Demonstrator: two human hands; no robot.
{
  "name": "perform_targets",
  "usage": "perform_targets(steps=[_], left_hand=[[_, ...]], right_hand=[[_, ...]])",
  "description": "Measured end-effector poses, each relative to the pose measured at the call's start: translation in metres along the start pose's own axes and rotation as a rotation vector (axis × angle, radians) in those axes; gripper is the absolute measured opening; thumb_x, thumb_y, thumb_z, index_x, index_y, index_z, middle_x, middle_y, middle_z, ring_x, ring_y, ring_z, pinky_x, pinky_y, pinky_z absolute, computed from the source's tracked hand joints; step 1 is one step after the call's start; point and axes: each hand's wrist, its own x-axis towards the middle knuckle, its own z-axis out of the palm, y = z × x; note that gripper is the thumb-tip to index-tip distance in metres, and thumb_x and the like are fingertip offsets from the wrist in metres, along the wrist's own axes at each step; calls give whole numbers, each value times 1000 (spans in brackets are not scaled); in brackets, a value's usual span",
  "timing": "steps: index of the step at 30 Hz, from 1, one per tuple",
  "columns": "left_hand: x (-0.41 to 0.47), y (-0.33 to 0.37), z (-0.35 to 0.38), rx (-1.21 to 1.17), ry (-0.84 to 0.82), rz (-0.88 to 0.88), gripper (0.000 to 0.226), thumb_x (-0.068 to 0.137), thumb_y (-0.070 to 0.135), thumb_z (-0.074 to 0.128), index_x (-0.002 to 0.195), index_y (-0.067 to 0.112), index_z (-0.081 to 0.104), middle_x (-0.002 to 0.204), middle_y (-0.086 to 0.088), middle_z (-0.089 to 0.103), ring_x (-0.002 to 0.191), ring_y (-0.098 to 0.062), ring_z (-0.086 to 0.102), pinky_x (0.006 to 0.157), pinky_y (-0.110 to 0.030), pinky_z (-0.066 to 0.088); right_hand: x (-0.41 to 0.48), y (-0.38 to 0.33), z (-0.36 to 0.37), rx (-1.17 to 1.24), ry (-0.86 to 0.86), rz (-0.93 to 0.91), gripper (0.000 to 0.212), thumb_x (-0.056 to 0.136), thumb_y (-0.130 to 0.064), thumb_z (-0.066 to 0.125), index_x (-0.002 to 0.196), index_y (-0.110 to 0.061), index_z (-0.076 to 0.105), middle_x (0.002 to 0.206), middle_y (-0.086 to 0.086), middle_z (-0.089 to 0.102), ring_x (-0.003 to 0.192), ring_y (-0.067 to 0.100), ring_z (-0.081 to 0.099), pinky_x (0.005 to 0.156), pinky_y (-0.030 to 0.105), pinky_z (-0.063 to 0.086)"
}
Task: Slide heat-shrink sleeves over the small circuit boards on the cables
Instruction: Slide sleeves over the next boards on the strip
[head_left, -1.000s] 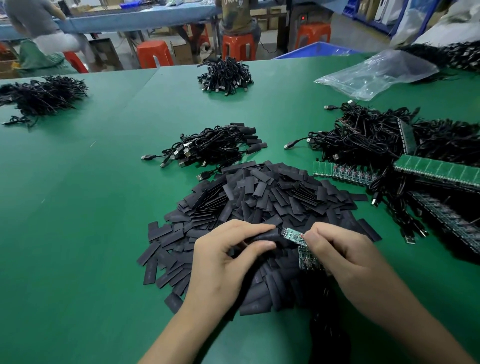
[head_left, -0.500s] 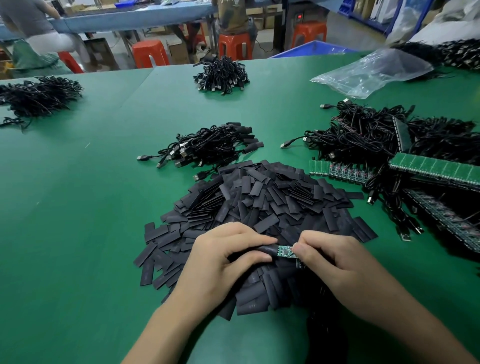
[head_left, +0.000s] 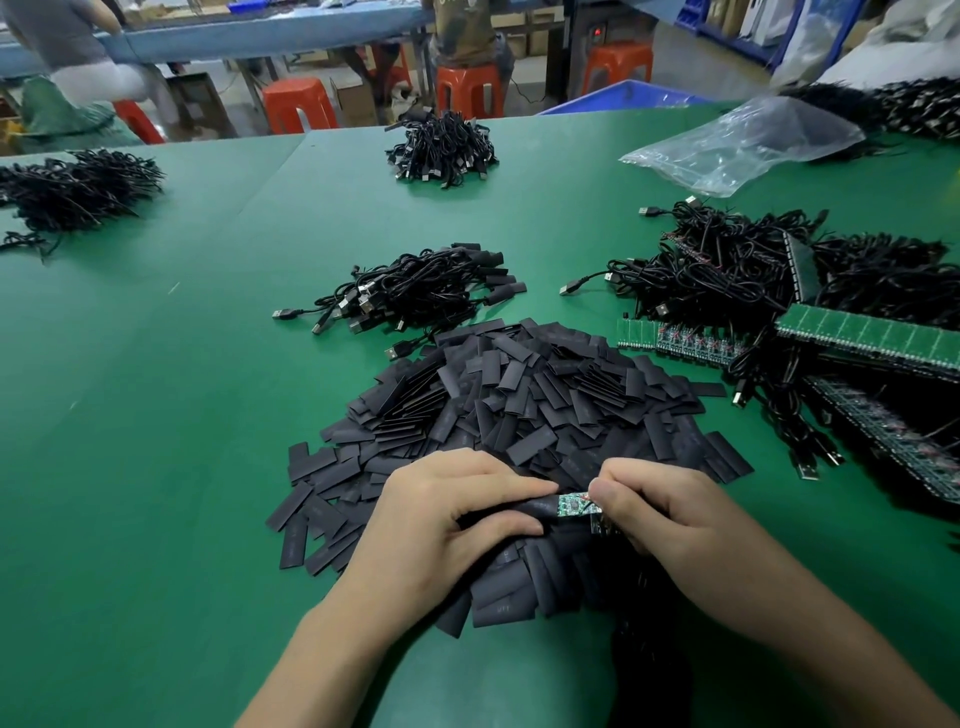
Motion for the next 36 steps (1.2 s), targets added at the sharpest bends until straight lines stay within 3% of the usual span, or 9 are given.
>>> perform_targets(steps=[8, 16, 26, 30, 36], left_hand=[[-1, -4, 2, 72, 43, 28, 24, 90, 39, 74, 111, 30, 79, 100, 18, 72, 92, -4, 66, 78, -37, 55], [0, -1, 0, 38, 20, 25, 24, 90, 36, 74, 110, 24, 80, 98, 14, 73, 91, -4, 67, 80, -32, 55], [1, 5, 3, -19, 41, -5, 25, 90, 36, 75, 111, 23, 80, 96, 16, 73, 90, -1, 67, 80, -27, 53], [0, 9, 11, 4, 59, 6, 24, 92, 37, 72, 109, 22, 80, 97, 15, 74, 91, -4, 67, 80, -33, 54], [-1, 9, 11, -48, 140, -23, 22, 92, 37, 72, 106, 21, 80, 97, 14, 72, 89, -6, 68, 80, -30, 53]], right_hand=[[0, -5, 4, 27, 58, 11, 49, 96, -53, 45, 71, -12, 37, 60, -7, 35, 56, 8, 33, 53, 30, 29], [-1, -8, 4, 1, 79, 0, 48, 96, -53, 46, 70, -13, 37, 59, -7, 35, 56, 8, 34, 56, 39, 32], [-1, -3, 10, -4, 121, -16, 41, 101, -45, 49, 72, -17, 41, 57, -9, 37, 55, 3, 36, 53, 25, 30], [-2, -6, 16, -69, 109, -29, 40, 100, -48, 45, 76, -16, 44, 62, 2, 44, 57, 15, 41, 59, 42, 39], [-3, -7, 6, 128, 68, -37, 29, 99, -41, 52, 85, -18, 62, 61, -6, 47, 57, 4, 41, 54, 22, 33]])
